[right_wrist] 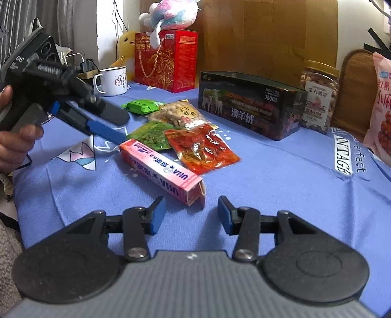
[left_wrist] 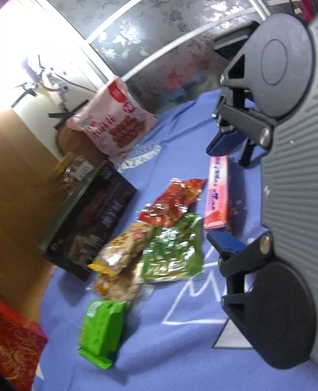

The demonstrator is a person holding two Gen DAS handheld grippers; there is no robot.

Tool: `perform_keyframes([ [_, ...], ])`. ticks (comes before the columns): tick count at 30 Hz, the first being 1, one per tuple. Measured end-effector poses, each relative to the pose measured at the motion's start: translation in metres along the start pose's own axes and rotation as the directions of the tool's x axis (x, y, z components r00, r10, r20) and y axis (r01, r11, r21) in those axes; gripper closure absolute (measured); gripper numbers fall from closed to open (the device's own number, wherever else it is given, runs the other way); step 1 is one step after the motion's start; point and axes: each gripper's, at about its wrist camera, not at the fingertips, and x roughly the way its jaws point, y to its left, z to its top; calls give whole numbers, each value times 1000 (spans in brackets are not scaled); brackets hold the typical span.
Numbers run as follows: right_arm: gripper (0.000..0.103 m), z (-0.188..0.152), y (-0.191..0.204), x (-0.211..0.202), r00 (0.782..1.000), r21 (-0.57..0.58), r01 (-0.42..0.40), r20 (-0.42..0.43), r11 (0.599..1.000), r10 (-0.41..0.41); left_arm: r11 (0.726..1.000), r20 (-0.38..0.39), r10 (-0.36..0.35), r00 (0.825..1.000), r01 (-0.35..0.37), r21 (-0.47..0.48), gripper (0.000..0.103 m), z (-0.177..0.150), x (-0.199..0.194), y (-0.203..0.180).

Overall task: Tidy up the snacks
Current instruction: 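Position the left tool around the pink candy box and close it, then lift the pink box with the left tool while the right tool steadies its end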

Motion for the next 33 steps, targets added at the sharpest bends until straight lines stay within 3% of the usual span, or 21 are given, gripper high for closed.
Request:
perform_keyframes([
  [2,56,1,3,2,1000,-6,-18,0,1000,18,1000,-24,-1,1000,1,2,40,-3,7,0],
  [5,57,1,11,3,1000,-37,9,4,999,-9,1000,-19,22,1000,-21,22,40,-5,7,-6],
  [9,66,2,6,1,1000,-3,24,8,1000,-24,1000,-7,1,1000,-1,27,40,-3,2,-9],
  [22,66,20,8,-1,993,18,65,96,998,-67,997,80,-28,996,22,79,40,9,-19,-19],
  [33,66,32,10,15,993,10,85,84,996,-86,998,93,-38,995,32,60,40,24,-16,-4],
])
